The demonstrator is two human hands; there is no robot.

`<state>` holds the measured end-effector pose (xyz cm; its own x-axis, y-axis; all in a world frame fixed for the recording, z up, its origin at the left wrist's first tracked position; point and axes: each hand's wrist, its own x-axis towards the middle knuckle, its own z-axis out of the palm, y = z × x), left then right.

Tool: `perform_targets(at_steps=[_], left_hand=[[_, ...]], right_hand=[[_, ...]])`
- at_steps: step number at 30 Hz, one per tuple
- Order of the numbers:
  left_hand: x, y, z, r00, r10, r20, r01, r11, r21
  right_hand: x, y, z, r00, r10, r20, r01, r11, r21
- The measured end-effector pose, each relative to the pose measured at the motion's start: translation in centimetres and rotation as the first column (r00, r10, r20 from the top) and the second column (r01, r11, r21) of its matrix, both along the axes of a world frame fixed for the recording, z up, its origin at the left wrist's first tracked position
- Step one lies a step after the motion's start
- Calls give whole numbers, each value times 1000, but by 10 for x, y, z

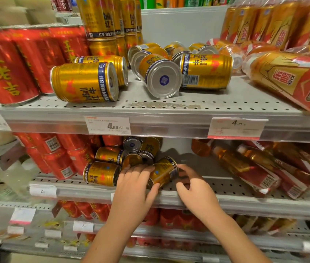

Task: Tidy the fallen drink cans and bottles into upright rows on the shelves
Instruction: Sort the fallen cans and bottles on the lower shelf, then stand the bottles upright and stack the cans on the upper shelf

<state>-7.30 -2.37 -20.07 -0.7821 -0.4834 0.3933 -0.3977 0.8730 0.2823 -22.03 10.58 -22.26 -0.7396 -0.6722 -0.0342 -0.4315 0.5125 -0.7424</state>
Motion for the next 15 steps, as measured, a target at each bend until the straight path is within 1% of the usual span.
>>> perform_targets(at_steps=[2, 6, 8, 12, 15], left_hand=[[1, 0, 0, 1000, 6, -25, -5, 1000, 3], [0, 3, 2, 998, 24, -52, -24, 1000, -7], [0, 5, 6, 998, 20, -66, -19, 1000, 8], [0, 11, 13, 992, -47, -121, 53, 998, 45], [-3, 16, 21, 971, -124, -205, 138, 989, 57]], right_hand=[[0, 0, 0, 1000, -4, 1, 4, 1000, -6], [-3, 0, -1, 998, -25, 52, 28, 998, -57], [-3, 3, 1, 999, -34, 43, 36, 998, -57], [0, 15, 10, 996, -81, 21, 83, 993, -79], [10, 36, 19, 991, -134, 13, 135, 985, -111]])
